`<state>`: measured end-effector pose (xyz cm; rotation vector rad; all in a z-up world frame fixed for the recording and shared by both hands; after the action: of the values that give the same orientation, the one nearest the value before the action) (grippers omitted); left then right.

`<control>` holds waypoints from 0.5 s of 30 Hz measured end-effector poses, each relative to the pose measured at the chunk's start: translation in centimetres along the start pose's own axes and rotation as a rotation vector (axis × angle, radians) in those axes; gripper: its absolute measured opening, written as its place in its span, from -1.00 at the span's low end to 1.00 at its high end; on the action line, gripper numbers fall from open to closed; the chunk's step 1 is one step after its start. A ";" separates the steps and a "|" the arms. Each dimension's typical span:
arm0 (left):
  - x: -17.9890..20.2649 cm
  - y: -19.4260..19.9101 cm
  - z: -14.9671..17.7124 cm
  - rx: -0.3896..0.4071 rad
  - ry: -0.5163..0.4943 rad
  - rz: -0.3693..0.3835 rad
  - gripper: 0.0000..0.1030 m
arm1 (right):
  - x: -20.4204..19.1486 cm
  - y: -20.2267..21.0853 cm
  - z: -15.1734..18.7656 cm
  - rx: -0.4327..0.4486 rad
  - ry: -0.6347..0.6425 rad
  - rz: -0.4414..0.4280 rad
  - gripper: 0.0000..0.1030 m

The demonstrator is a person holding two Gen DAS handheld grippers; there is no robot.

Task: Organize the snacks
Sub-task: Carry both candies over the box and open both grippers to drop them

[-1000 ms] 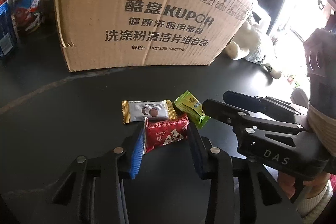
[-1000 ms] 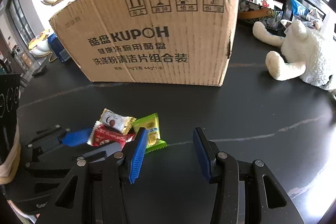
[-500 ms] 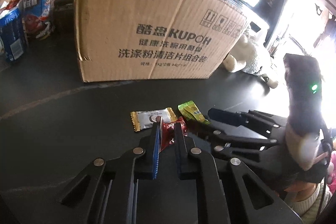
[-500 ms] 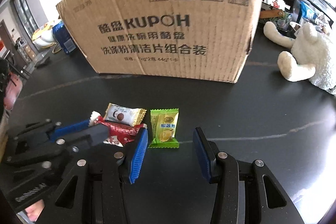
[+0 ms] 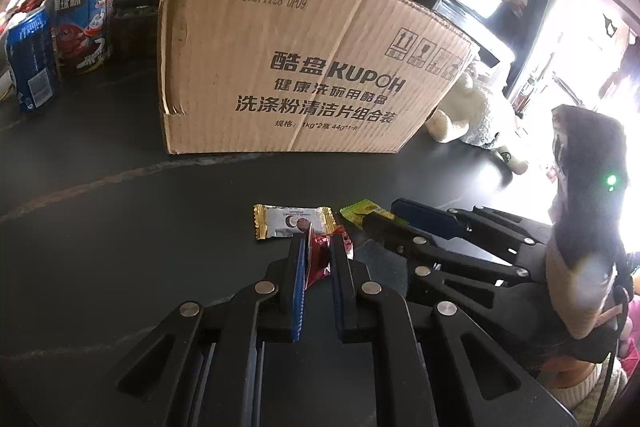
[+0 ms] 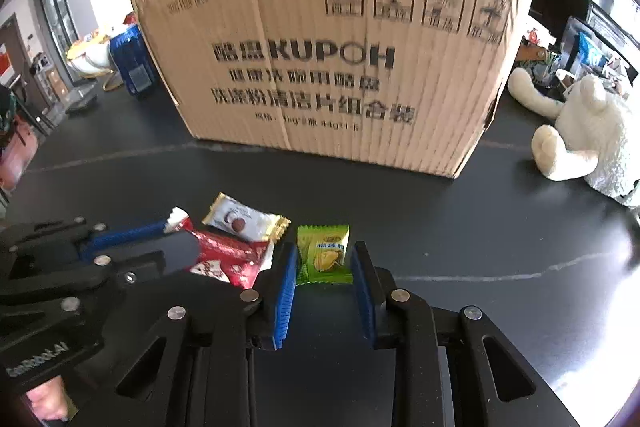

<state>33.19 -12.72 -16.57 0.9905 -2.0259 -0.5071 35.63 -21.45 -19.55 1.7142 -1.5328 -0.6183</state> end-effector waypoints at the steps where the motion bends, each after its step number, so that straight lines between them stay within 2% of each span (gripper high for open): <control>1: 0.1 0.2 0.0 0.002 -0.002 0.000 -0.77 | 0.0 0.3 -0.2 0.008 -0.007 -0.002 -0.45; 15: 1.7 3.5 -1.2 0.067 -0.045 -0.022 -0.77 | 0.3 4.1 -1.9 0.103 -0.063 -0.046 -0.46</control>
<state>31.87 -11.97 -12.82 1.0518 -2.0857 -0.4796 34.60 -21.42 -15.11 1.8277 -1.5977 -0.6318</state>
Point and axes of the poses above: each gripper's, at about its wrist camera, not at the fingertips, and y roughly against the way its jaws point, x to its right, z to its underside, the point moved 9 cm from there along -y, roughly the way its jaws point, and after that the axes turned 13 degrees about z, right-handed, at the moved point
